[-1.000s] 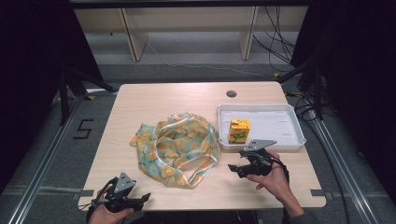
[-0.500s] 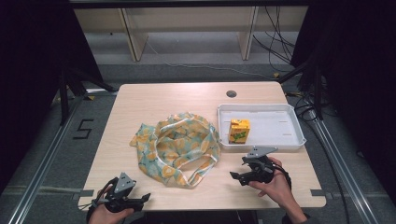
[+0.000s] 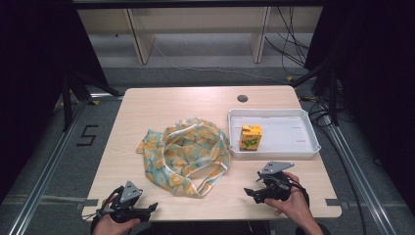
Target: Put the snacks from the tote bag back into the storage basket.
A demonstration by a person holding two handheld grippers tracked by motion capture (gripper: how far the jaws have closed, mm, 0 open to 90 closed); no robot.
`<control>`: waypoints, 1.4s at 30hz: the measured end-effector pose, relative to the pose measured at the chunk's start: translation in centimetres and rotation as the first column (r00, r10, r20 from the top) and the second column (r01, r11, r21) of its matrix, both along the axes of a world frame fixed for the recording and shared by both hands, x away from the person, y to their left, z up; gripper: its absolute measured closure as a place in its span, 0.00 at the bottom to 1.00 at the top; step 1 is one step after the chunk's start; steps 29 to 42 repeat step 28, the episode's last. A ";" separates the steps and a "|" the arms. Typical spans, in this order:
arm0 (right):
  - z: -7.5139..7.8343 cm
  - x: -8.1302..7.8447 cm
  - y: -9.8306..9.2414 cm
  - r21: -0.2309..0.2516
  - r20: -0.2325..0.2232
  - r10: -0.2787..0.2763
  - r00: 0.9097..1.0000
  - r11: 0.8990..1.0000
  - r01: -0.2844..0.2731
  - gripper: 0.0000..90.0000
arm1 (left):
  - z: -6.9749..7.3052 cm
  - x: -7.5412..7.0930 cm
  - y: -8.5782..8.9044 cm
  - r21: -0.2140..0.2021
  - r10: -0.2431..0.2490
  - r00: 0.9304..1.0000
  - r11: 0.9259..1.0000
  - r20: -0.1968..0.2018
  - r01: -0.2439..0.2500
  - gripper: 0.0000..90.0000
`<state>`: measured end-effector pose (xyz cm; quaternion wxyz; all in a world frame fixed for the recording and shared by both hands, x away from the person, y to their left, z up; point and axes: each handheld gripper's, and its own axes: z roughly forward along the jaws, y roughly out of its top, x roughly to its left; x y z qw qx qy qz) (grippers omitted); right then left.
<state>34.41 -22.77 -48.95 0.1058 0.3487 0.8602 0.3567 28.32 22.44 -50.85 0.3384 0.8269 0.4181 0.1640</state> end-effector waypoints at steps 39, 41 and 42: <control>-1.4 -1.7 -0.6 -0.079 -0.041 0.016 0.999 0.997 -0.019 0.22 | 0.0 0.1 0.1 0.019 -0.004 1.000 1.000 -0.001 0.005 0.30; -1.4 -1.7 -0.6 -0.079 -0.041 0.016 0.999 0.997 -0.019 0.22 | 0.0 0.1 0.1 0.019 -0.004 1.000 1.000 -0.001 0.005 0.30; -1.4 -1.7 -0.6 -0.079 -0.041 0.016 0.999 0.997 -0.019 0.22 | 0.0 0.1 0.1 0.019 -0.004 1.000 1.000 -0.001 0.005 0.30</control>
